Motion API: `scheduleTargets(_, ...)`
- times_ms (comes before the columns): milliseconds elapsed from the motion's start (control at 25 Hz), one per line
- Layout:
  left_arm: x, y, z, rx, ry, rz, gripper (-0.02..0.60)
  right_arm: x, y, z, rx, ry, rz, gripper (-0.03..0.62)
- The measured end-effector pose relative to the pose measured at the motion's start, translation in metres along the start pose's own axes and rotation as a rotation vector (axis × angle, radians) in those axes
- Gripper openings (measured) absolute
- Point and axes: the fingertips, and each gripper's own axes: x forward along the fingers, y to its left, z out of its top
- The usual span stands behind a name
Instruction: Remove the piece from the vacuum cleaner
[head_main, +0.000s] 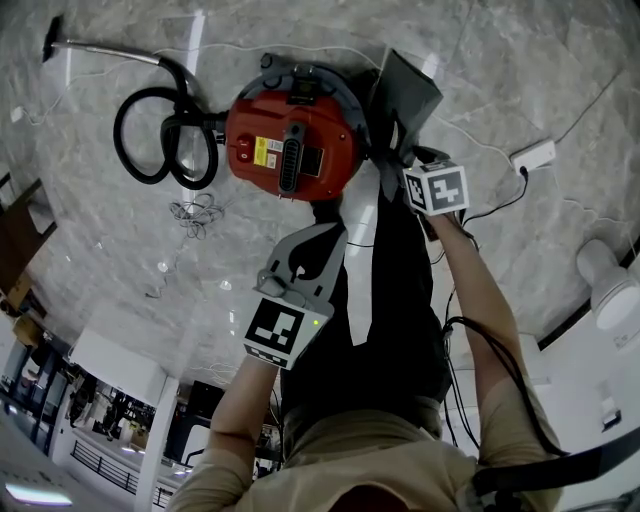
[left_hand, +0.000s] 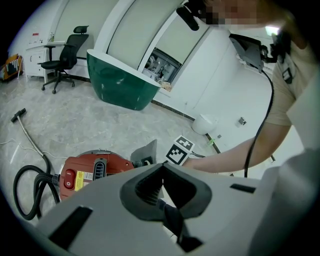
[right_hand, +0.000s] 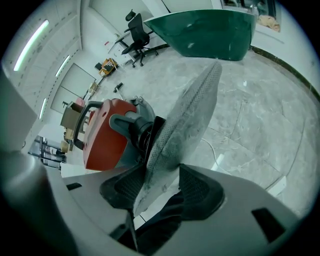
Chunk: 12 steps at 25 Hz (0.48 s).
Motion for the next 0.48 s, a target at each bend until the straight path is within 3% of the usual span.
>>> scheduleTargets(240, 0.0052, -0.0058, -0.0021, 0.002, 0.011, -0.009, -0.006, -0.0003, 0.0033, -0.0075, -0.075, 0.003, -0.013, 0.070)
scheduleTargets(480, 0.0068, -0.0065, -0.0063, 0.003, 0.018, -0.009, -0.006, 0.0016, 0.0023, -0.0093, -0.039, -0.008, 0.016, 0.052)
